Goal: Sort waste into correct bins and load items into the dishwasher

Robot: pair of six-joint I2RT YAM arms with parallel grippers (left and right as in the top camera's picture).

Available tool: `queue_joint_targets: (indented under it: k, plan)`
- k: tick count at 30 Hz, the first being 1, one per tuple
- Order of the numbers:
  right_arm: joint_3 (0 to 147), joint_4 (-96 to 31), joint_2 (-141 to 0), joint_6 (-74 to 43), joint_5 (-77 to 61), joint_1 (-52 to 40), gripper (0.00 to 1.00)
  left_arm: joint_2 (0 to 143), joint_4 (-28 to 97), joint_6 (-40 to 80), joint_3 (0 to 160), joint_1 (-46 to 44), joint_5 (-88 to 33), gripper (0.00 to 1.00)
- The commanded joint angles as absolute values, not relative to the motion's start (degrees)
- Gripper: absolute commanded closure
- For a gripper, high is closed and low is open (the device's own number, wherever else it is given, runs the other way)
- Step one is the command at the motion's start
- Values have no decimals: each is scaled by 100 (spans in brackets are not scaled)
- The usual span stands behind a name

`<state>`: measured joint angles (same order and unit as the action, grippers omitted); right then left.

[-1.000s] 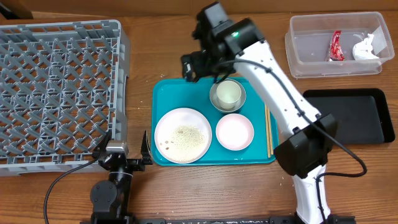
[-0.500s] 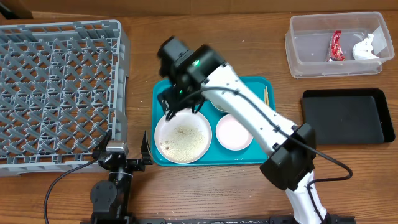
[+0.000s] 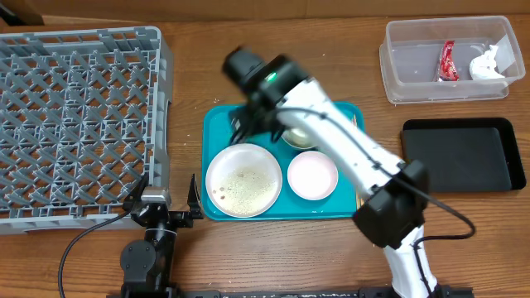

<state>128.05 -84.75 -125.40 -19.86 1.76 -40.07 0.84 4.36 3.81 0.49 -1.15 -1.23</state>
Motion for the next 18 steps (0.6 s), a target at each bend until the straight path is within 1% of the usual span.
queue_joint_targets:
  k: [1, 6, 10, 11, 14, 18]
  plan:
    - [13343, -8479, -11705, -2582, 447, -3271, 0, 25, 447, 252, 32, -115, -106, 0]
    - [13393, -8455, -11089, -3159, 443, -1955, 0, 25, 447, 252, 30, -115, -106, 0]
    - [13393, -8580, -10886, -3177, 309, -819, 0, 25, 447, 252, 30, -115, -106, 0]
    - [13388, -8617, -10888, -3177, 40, -364, 0, 25, 447, 252, 32, -115, -106, 0]
    - [13380, -8646, -10932, -3175, -158, 226, 0, 25, 447, 252, 32, -115, -106, 0]
    - [13380, -8646, -10954, -3175, -156, 674, 0, 25, 447, 252, 32, -115, -106, 0]
